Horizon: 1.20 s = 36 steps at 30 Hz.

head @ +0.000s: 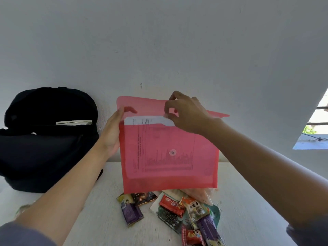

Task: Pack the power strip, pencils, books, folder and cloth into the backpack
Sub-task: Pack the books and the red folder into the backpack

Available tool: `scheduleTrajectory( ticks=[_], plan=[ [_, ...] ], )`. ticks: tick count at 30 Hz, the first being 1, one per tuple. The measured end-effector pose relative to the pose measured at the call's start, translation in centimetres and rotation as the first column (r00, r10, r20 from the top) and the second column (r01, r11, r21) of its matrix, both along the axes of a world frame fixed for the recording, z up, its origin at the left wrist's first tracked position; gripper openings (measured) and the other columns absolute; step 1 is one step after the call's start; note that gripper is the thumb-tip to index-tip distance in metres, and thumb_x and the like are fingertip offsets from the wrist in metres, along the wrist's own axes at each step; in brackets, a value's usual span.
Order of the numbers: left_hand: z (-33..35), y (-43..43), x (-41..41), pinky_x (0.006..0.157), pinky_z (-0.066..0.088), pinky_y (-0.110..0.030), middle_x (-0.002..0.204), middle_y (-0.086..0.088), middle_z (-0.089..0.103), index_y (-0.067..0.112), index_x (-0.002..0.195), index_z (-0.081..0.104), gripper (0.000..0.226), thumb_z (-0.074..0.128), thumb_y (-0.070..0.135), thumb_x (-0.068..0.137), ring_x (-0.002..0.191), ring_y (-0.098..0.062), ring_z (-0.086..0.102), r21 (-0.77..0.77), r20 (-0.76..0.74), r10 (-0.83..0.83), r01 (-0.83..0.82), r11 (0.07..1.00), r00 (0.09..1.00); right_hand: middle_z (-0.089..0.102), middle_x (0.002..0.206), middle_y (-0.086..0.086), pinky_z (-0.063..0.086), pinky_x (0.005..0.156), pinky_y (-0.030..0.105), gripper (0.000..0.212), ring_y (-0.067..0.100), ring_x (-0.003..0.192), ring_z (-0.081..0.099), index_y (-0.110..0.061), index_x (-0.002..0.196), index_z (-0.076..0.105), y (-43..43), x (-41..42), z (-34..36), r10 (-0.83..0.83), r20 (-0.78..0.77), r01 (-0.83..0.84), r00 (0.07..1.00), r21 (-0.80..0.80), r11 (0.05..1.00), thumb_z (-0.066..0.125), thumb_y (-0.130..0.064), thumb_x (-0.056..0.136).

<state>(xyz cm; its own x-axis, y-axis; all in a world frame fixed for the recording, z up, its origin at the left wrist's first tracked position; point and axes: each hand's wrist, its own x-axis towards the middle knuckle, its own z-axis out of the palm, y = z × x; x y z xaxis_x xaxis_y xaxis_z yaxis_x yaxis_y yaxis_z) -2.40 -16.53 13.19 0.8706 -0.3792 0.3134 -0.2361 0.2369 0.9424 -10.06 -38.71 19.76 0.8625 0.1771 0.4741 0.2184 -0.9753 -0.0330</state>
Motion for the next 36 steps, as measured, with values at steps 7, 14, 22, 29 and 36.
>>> scheduleTrajectory(
  ticks=[7,14,22,29,36],
  plan=[
    [0.1,-1.1,-0.1,0.068,0.055,-0.032,0.084,-0.014,0.075,0.024,0.103,0.065,0.041,0.037,0.054,0.106,0.080,-0.028,0.074,-0.014,0.000,0.003,-0.003,1.000,1.000,0.052,0.111,0.000,0.045,0.084,0.039,0.013,0.020,0.097,0.054,-0.029,0.104,0.076,-0.7,-0.1,-1.2,0.032,-0.066,-0.039,0.997,-0.104,0.994,0.067,-0.027,0.094],
    [-0.7,0.4,1.0,0.080,0.053,-0.040,0.111,-0.022,0.072,0.026,0.120,0.060,0.044,0.069,0.055,0.088,0.097,-0.033,0.069,0.039,-0.022,-0.188,0.189,0.981,0.982,0.059,0.095,0.004,0.053,0.062,0.046,0.041,0.023,0.075,0.061,-0.013,0.094,0.064,-3.0,-0.1,-2.2,0.140,0.129,-0.145,0.982,0.030,0.989,0.044,0.020,0.081],
    [-1.5,3.1,1.9,0.063,0.051,-0.025,0.093,-0.015,0.066,0.016,0.099,0.065,0.019,0.074,0.006,0.086,0.075,-0.023,0.062,0.266,-0.003,-0.308,0.298,0.917,0.951,0.062,0.124,0.013,0.053,0.075,0.046,0.025,0.034,0.088,0.066,-0.012,0.118,0.046,-3.5,-2.0,-6.6,0.325,0.141,-0.318,0.935,-0.071,0.946,0.050,-0.001,0.097],
    [-0.9,3.4,1.8,0.067,0.058,-0.021,0.103,-0.007,0.073,0.001,0.094,0.068,0.031,0.051,-0.025,0.092,0.084,-0.017,0.071,0.448,0.054,-0.322,0.265,0.854,0.945,0.051,0.139,-0.005,0.034,0.108,0.044,0.062,0.013,0.130,0.044,-0.029,0.140,0.036,-4.0,-2.2,-8.9,0.109,0.047,-0.113,0.993,0.085,0.990,0.047,-0.068,0.093],
    [0.6,4.5,1.7,0.104,0.052,-0.040,0.141,-0.013,0.061,0.001,0.136,0.058,0.052,0.063,-0.019,0.089,0.124,-0.034,0.063,0.600,-0.110,-0.584,0.523,0.606,0.804,0.052,0.129,-0.004,0.031,0.111,0.050,0.077,0.021,0.125,0.046,-0.032,0.139,0.041,-4.9,-0.1,-9.3,-0.052,-0.118,0.060,0.992,0.066,0.996,0.069,-0.068,0.077]
  ],
)
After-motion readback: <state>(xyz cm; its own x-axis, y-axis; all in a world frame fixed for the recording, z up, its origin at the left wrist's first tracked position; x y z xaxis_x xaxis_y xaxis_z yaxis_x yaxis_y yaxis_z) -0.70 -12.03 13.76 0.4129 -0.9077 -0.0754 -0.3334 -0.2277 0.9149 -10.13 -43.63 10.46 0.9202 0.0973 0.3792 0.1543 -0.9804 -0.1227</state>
